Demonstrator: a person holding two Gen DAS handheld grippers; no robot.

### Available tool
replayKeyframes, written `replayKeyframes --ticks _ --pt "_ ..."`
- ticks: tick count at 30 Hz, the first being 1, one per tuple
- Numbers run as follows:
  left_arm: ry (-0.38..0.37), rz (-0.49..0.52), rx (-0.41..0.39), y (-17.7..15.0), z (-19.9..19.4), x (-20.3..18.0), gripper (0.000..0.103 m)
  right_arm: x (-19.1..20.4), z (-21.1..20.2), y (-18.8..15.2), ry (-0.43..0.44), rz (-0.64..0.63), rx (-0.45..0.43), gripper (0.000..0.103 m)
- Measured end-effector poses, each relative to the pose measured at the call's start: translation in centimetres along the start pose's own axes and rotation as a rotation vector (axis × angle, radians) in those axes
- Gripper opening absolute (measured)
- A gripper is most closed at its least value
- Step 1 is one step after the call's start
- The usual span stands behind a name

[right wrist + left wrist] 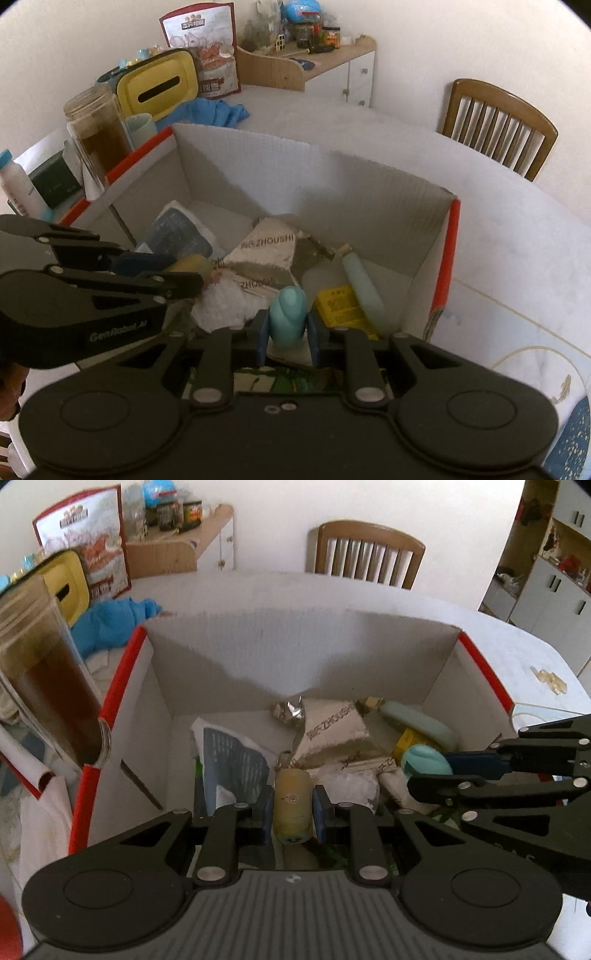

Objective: Organize objects
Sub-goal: 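Open left tool releasing cylinder in box while right tool releases teal toy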

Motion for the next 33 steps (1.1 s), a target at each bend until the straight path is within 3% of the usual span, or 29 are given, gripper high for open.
replayKeyframes --ticks 11,17,19,20,21,33 --pt "-0.023 -0.041 0.02 -0.5 0.0 1.0 0.022 -0.5 -1.4 -0.7 0.008 0.013 -0.012 0.027" --pt "-0.038 -0.047 0.006 -1.0 -0.7 1.0 0.032 -0.8 -3.2 -1.6 0.02 0.041 -0.047 0.035" --pt "-0.048 -0.045 -0.007 -1.2 -1.3 0.9 0.044 -0.9 -3.9 -1.8 0.029 0.054 -0.063 0.039" --pt "-0.046 -0.045 -0.021 -1.3 -1.7 0.8 0.06 -0.9 -4.3 -1.9 0.032 0.059 -0.074 0.04" --pt "-0.044 -0.042 -0.04 -1.4 -2.2 0.7 0.068 -0.9 -4.7 -2.0 0.035 0.064 -0.082 0.042" --pt "-0.049 0.016 -0.164 -2.3 -7.6 -0.7 0.068 -0.5 -9.8 -3.7 0.069 0.096 -0.211 0.062"
Point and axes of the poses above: each gripper's, at about its wrist camera, not at the fingertips, and z roughly the way its jaws point, x to its left, y to its top, the point moved 1 cm from there along z, roughly the way its jaws point, and after that the axes turned 10 degrees about x, right-handed, at the moved point
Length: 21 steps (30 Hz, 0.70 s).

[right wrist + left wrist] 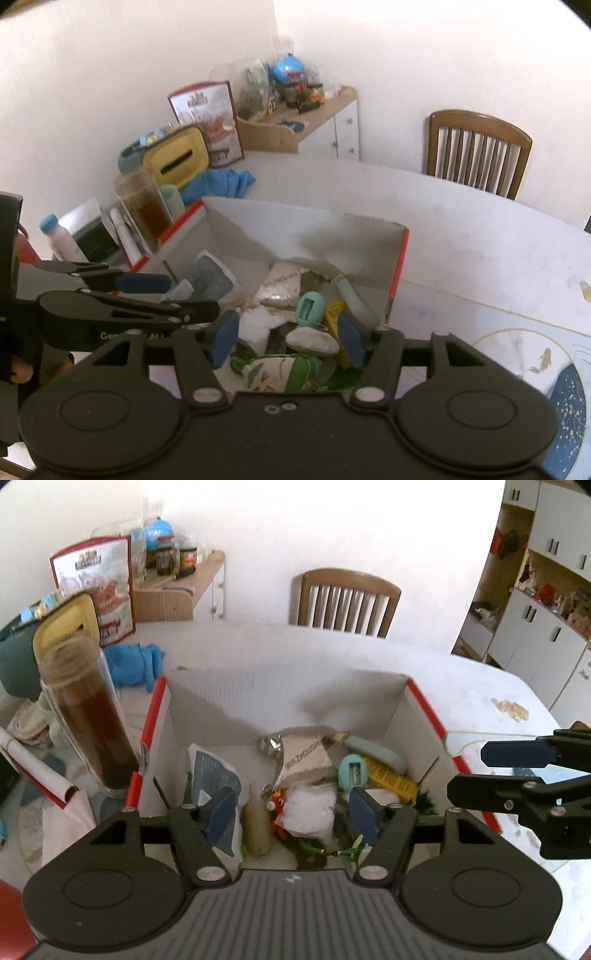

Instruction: Organize objects

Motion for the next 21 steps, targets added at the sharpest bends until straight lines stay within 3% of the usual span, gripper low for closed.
replayKeyframes --ticks 7,14,21 --pt "0.01 0.028 -0.066 -0.2 -2.6 -0.3 0.071 0.6 -2.4 -0.4 0.008 0.0 -0.072 0.07" --pt "0.044 0.046 -0.113 -0.3 -4.4 -0.8 0.087 0.4 -3.7 -1.2 0.011 0.026 -0.119 0.08" --pt "0.031 0.03 -0.138 -0.6 -5.6 -1.0 0.103 0.0 -5.0 -2.7 0.006 0.052 -0.173 0.092"
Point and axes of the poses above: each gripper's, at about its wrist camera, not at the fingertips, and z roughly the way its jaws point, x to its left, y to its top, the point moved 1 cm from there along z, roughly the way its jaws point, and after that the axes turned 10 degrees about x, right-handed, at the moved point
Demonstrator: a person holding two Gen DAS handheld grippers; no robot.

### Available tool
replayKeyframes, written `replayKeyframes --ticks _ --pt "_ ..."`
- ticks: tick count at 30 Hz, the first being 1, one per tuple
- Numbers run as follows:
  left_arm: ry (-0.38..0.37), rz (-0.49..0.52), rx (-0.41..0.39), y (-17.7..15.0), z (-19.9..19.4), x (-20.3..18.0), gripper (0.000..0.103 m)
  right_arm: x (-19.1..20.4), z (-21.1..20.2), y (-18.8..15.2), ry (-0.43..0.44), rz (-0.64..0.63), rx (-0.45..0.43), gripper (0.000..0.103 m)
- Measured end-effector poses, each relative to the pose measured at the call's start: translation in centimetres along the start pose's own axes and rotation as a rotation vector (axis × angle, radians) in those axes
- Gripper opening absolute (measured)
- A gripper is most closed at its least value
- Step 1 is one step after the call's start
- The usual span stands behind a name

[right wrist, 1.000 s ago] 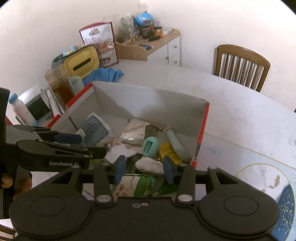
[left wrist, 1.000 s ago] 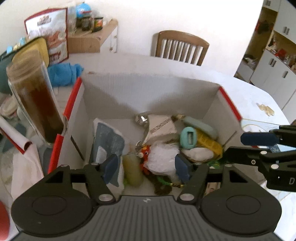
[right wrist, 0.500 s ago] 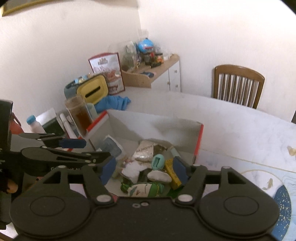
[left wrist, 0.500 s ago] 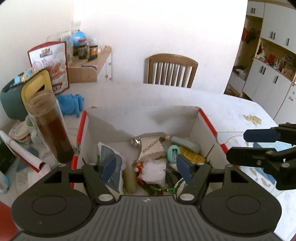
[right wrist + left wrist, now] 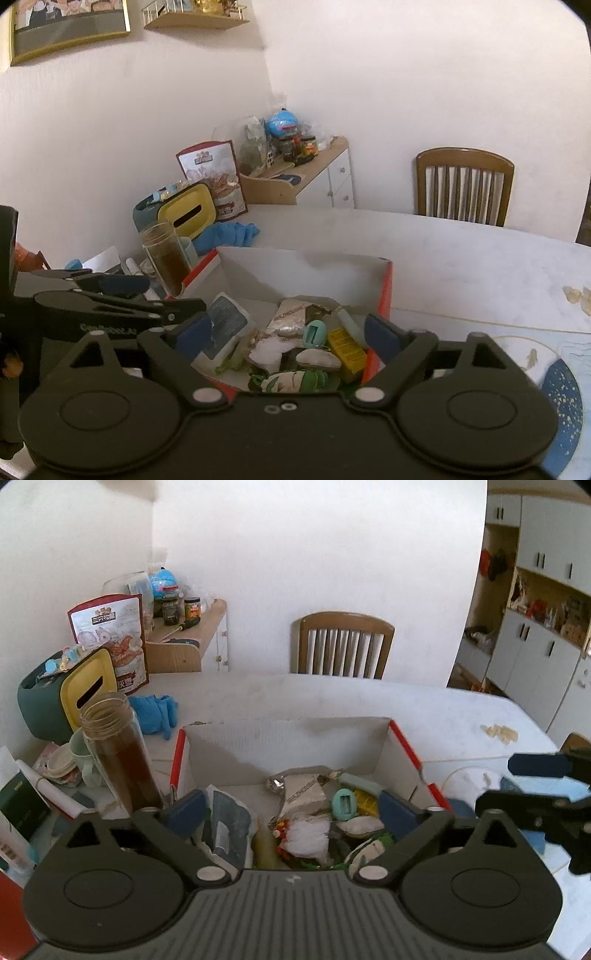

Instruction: Organize objects

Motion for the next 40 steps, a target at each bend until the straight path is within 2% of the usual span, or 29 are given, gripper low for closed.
replayKeyframes --ticks 5,24,40 --pt "0.0 0.012 -0.01 -0.3 -0.6 -0.7 0.103 -0.1 -0.9 -0.8 -0.014 0.019 -0.032 0.102" --pt "0.068 0.049 -0.071 -1.0 -2.3 -2.6 0.103 -0.1 -2.1 -1.9 -0.02 0.031 -0.056 0.102" --pt "0.065 0.017 -0.05 -1.3 -2.1 -2.9 0.103 -0.6 -2.6 -2.6 -0.021 0.051 -0.05 0.102"
Point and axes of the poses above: each gripper's, at about its wrist camera, not at the fingertips, and z roughly the way its jaws point, x to its left, y to its top, the point moved 1 cm from there along z, roughly the way its jaws point, and after that the axes turned 10 degrees about x, right-handed, at the moved point
